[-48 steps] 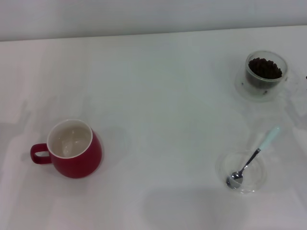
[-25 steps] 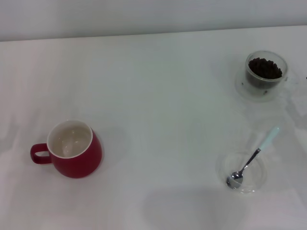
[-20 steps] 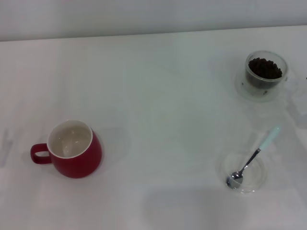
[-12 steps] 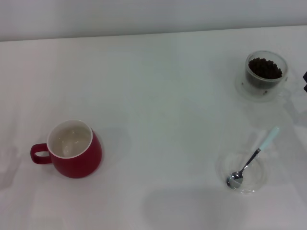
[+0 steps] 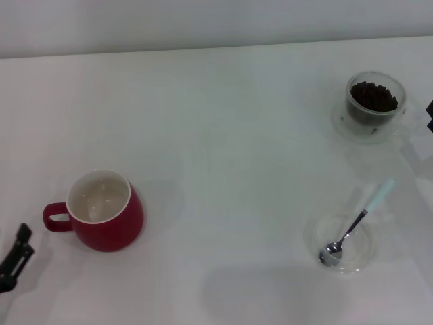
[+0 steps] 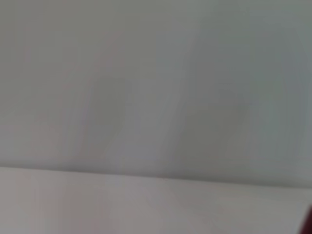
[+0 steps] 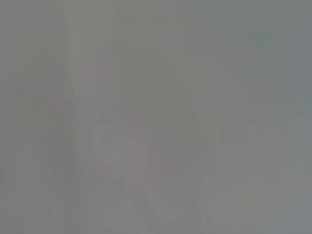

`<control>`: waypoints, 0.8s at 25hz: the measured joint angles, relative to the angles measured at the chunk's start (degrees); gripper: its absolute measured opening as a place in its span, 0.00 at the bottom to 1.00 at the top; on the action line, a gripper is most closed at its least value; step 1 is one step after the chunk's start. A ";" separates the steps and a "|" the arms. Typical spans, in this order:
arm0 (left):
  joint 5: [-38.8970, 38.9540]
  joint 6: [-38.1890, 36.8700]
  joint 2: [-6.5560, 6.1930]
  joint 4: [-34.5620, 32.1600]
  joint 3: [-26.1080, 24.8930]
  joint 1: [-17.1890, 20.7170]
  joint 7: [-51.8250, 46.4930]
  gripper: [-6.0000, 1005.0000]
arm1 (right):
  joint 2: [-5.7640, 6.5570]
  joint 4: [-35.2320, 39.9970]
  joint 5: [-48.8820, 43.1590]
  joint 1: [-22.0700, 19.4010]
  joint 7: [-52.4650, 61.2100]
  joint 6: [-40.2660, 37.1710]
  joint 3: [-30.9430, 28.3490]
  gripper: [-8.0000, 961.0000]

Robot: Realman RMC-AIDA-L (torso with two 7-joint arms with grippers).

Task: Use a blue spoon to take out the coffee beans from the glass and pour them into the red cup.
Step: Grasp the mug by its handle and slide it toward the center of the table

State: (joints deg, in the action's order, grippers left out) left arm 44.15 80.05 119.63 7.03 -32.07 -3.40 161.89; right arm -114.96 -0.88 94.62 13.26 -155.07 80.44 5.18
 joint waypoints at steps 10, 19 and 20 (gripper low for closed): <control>-4.15 -2.22 -0.18 0.16 -0.01 -2.27 0.00 0.84 | -0.07 -0.44 -0.23 0.32 -0.29 -1.16 0.25 0.80; -4.44 -6.22 -0.19 0.51 -0.01 -5.05 0.00 0.83 | -0.10 -0.53 -0.40 0.64 0.02 -1.98 0.34 0.80; -4.67 -6.77 -0.19 0.54 0.00 -5.42 0.00 0.83 | -0.12 -0.55 -0.46 0.76 -0.05 -2.04 0.42 0.80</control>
State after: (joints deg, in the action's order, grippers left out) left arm 39.48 73.29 119.44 7.57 -32.08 -8.82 161.90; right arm -115.07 -1.44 94.16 14.02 -155.12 78.40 5.60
